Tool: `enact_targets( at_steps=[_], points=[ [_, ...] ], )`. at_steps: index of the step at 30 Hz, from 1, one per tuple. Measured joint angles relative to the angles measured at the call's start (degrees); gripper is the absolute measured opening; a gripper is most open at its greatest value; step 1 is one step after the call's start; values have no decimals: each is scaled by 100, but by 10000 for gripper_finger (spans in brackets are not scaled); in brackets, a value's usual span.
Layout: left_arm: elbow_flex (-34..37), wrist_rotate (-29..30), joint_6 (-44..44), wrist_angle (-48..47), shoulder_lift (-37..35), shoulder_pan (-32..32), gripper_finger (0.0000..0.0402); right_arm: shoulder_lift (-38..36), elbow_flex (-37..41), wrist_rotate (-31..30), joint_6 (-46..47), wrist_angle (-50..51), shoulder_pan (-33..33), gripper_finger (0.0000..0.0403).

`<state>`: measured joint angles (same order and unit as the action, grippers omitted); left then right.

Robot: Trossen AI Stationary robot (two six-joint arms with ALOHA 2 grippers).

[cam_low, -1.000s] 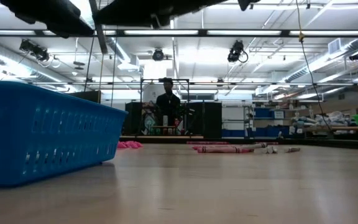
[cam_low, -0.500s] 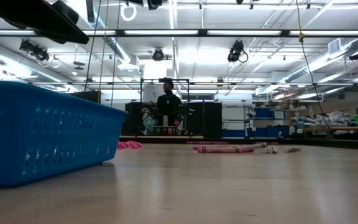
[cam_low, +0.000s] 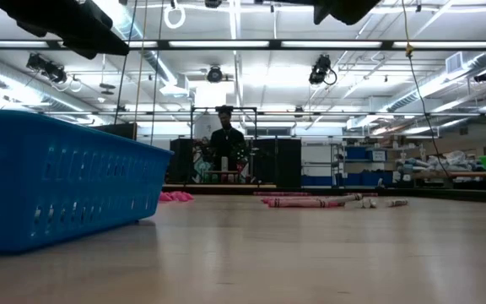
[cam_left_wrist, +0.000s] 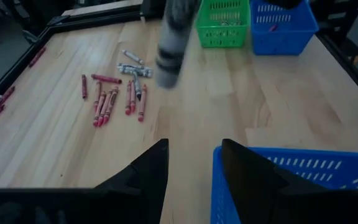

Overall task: Sort crayons
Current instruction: Put the white crayon into the left blue bin

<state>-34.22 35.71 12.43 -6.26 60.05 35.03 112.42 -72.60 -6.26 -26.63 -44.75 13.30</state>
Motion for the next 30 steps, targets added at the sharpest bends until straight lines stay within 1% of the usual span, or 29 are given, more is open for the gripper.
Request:
enact_targets(
  at_steps=[7, 20, 25, 30],
  points=[
    [0, 0, -216, 333, 2, -99, 160, 0, 0, 281, -94, -408, 12, 27],
    [0, 1, -1137, 1228, 2, -111, 160, 0, 0, 337, -57, -317, 61, 29],
    [1, 0, -1340, 1392, 2, -111, 160, 0, 0, 311, -57, -194, 66, 30],
    [-1, 0, -1368, 1500, 0, -111, 141, 0, 0, 304, -55, -101, 61, 30]
  ],
)
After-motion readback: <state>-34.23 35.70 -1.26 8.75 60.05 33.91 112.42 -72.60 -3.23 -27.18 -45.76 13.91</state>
